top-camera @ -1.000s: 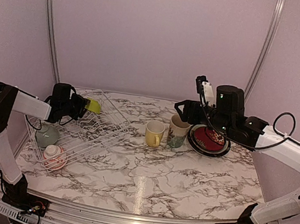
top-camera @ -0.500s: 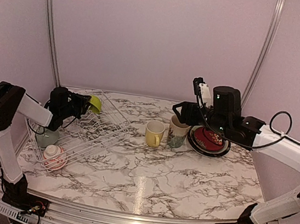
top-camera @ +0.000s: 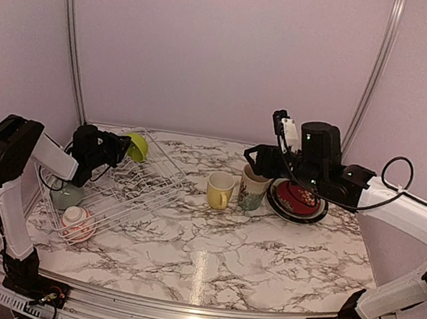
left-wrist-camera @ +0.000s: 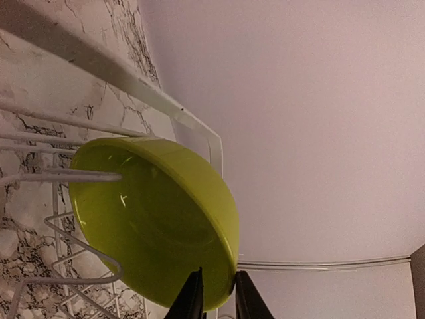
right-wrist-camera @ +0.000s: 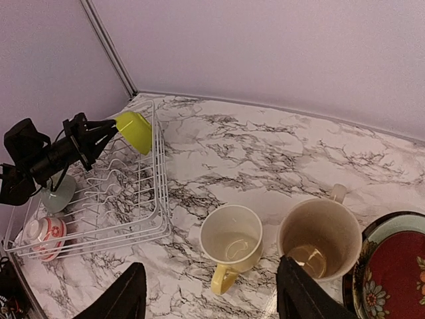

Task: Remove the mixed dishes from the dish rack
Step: Grab the bowl from the dish rack.

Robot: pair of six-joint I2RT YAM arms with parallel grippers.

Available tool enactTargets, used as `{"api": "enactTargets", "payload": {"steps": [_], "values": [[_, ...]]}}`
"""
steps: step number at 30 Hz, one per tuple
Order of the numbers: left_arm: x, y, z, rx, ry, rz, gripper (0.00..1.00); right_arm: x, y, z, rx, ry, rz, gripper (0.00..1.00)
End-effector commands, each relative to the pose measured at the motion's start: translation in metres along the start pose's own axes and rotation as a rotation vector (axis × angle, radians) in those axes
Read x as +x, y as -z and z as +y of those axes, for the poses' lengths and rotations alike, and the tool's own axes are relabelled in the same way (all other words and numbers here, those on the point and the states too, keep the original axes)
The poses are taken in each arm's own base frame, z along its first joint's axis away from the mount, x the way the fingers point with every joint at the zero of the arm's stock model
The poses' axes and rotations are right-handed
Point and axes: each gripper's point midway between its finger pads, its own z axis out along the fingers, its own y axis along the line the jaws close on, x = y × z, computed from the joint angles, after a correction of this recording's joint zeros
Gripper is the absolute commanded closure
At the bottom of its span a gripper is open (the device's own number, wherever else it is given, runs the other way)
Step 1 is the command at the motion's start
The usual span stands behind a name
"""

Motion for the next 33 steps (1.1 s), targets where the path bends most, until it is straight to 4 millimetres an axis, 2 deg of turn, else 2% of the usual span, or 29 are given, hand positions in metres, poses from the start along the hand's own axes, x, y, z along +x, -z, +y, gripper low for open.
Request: {"api": "enactTargets", "payload": {"steps": [1,3,5,9,12,15,19,22,28,33], "values": [[-0.011,-0.015,-0.005,0.015,-0.047,-0.009,0.85,-0.01,-0.004,0.001,-0.005,0.0,-0.013,0.36],[-0.013,-0.023,-0.01,0.009,-0.08,-0.009,0.88,-0.008,-0.006,0.001,-0.003,-0.002,-0.009,0.36],[-0.014,-0.026,-0.012,-0.001,-0.097,-0.012,0.85,-0.008,-0.007,0.001,-0.003,-0.003,-0.006,0.36],[-0.012,-0.033,-0.006,-0.046,-0.102,0.019,0.57,-0.008,-0.006,0.0,0.001,-0.003,-0.009,0.36],[-0.004,-0.044,0.0,-0.108,-0.139,0.081,0.42,-0.009,-0.006,-0.001,0.006,-0.001,-0.011,0.36],[0.004,-0.05,0.0,-0.177,-0.264,0.128,0.32,-0.008,-0.008,0.0,-0.003,-0.003,-0.008,0.36],[0.007,-0.047,0.017,-0.356,-0.404,0.163,0.3,-0.006,-0.01,0.001,-0.009,-0.004,-0.001,0.36],[0.003,-0.043,0.018,-0.384,-0.45,0.139,0.31,-0.007,-0.01,0.002,-0.01,-0.005,-0.003,0.36],[0.017,-0.058,0.027,-0.418,-0.443,0.218,0.35,-0.008,-0.011,0.005,-0.026,-0.011,-0.006,0.36],[0.021,-0.063,0.021,-0.378,-0.453,0.217,0.54,-0.007,-0.009,0.003,-0.017,-0.015,-0.004,0.36]]}}
